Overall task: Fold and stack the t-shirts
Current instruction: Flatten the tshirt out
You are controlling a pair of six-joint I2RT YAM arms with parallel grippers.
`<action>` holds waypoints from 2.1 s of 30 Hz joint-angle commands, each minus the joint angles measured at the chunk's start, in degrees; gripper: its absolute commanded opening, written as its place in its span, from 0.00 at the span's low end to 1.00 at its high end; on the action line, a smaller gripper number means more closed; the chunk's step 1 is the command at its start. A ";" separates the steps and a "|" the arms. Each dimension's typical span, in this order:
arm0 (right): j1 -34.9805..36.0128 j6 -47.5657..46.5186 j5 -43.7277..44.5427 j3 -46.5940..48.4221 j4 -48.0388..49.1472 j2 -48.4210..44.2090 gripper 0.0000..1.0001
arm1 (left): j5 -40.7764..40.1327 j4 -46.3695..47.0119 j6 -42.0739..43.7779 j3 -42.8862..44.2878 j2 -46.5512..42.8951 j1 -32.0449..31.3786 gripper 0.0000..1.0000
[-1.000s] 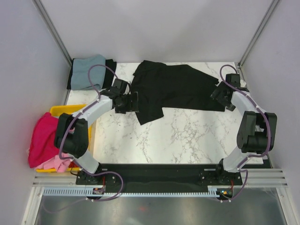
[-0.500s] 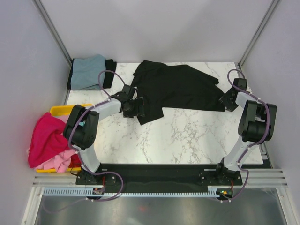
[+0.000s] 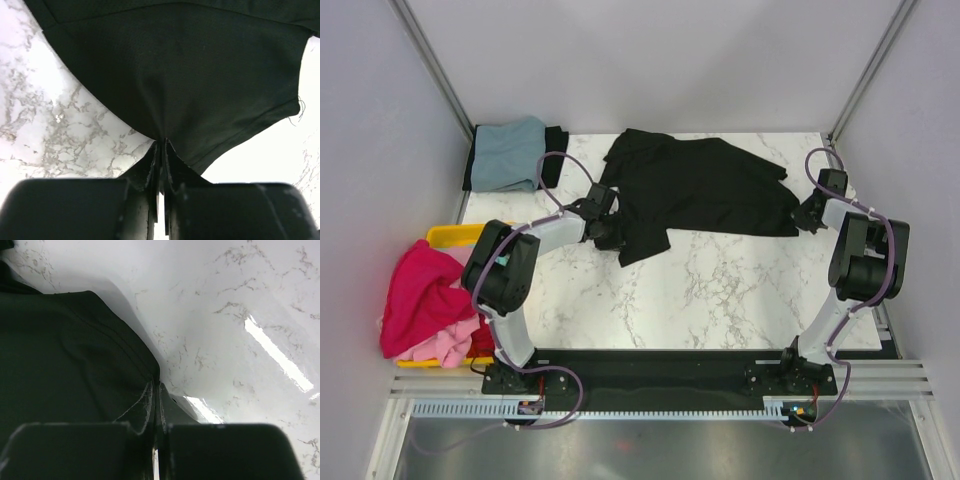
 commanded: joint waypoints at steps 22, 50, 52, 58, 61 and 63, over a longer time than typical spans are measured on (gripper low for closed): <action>-5.30 2.85 -7.05 -18.57 -9.91 -34.01 0.00 | -5.25 -17.12 -8.30 -11.25 -36.68 -6.69 0.02; -20.33 5.14 -11.35 -28.44 -14.50 -51.89 0.98 | -12.87 -47.01 -18.78 -8.99 -68.70 -15.49 1.00; -18.75 6.01 -12.41 -25.89 -12.83 -51.71 0.98 | -15.52 -44.39 -15.35 -7.31 -63.70 -15.49 0.99; 5.57 3.82 0.14 -14.82 -11.59 -44.79 0.97 | -22.13 -28.86 -6.13 1.11 -43.26 -12.69 0.74; 14.38 2.16 3.76 -11.29 -11.86 -39.86 0.90 | -14.17 -20.33 -2.87 6.56 -30.96 -5.66 0.69; 18.95 1.45 3.85 -10.24 -11.59 -36.61 0.88 | -12.55 -17.49 -1.99 9.74 -24.25 -1.80 0.67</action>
